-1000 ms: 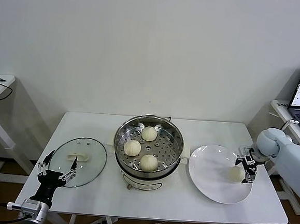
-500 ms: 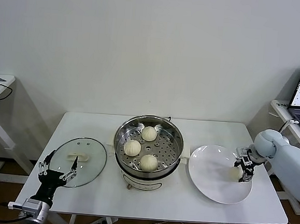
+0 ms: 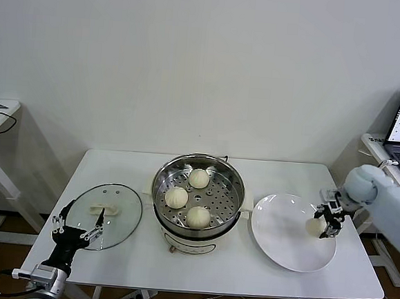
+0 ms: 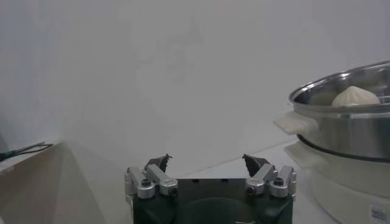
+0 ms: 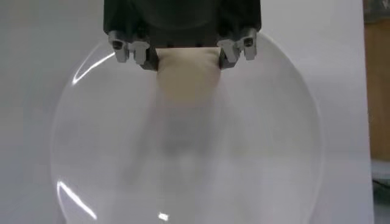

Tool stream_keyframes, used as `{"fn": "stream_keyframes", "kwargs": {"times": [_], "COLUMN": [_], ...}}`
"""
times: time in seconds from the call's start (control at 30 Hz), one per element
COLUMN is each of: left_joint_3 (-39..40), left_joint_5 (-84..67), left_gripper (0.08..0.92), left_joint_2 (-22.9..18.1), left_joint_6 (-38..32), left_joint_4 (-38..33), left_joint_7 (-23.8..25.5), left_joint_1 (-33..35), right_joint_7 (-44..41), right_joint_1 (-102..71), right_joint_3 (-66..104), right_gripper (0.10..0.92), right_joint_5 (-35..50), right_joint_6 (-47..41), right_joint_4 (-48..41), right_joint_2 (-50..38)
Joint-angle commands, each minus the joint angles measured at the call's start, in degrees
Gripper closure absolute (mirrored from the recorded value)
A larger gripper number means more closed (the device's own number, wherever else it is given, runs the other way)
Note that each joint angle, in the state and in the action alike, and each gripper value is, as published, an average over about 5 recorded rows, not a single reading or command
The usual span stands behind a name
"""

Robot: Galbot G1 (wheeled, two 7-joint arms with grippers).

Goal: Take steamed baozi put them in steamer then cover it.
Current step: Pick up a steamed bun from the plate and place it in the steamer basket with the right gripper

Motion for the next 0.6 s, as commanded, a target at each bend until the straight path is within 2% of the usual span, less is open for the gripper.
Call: {"fn": "stream_keyframes", "kwargs": {"times": [0.03, 0.33, 0.6], "left_joint_3": [-0.21, -0.17, -0.69], "left_joint_5": [-0.06, -0.41, -1.21], "left_gripper": [0.177, 0.177, 0.177], "left_joint_2": [0.14, 0.49, 1.18], "left_joint_6": [-0.06, -0.06, -0.01], "left_joint_4": [0.36, 1.04, 1.95], "left_joint_7": [0.15, 0.5, 1.03], "left_joint_1": [-0.13, -0.9, -1.72], "right_joint_7": [-1.44, 0.55, 2.89], "right_joint_1": [28.22, 51.14, 57.9], "right_joint_3": [-25.57, -45.19, -50.06], "right_gripper": [0.372, 0.37, 0.364], "right_joint_5": [22.49, 37.81, 46.66], "right_joint_6": [-8.16, -13.72, -16.98], "right_joint_4": [12.61, 21.6, 22.32], "right_joint_2": [-5.34, 1.02, 14.08]}}
